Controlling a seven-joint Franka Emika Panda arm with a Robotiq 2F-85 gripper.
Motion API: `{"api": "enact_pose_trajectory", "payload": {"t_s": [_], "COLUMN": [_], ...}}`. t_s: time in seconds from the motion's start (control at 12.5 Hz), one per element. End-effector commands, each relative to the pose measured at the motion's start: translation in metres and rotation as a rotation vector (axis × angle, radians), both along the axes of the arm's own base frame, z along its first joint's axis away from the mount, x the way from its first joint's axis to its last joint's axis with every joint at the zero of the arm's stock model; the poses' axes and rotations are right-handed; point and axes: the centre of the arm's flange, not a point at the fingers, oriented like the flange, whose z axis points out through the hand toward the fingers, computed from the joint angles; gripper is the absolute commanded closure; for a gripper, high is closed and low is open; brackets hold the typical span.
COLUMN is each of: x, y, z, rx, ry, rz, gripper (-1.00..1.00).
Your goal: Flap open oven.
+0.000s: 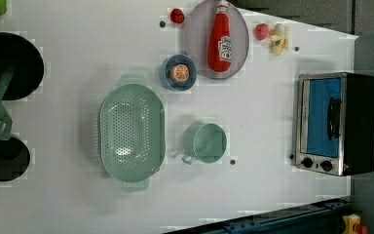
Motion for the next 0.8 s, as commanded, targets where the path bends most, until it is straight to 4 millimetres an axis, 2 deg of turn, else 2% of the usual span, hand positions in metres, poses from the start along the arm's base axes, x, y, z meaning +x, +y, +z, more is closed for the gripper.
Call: {"api": "enact_pose_trajectory", "payload": {"t_s": [0.08,0.16,0.24,0.48,0.8], "x": [0.011,0.011,0.010,0.005,-0.002], "y": [0.003,-0.003,-0.012,-0.046,-0.112], "z": [-0.033,-0.034,-0.035,-0.041,-0.068], "rx": [0.009,0.013,0.018,0.034,0.066], "ry": [0.090,0.090,0.091,0.096,0.114], "rz": [0.051,0.041,0.033,0.132,0.390], "gripper": [0.31,0.55,0.65,0.65,0.65]}}
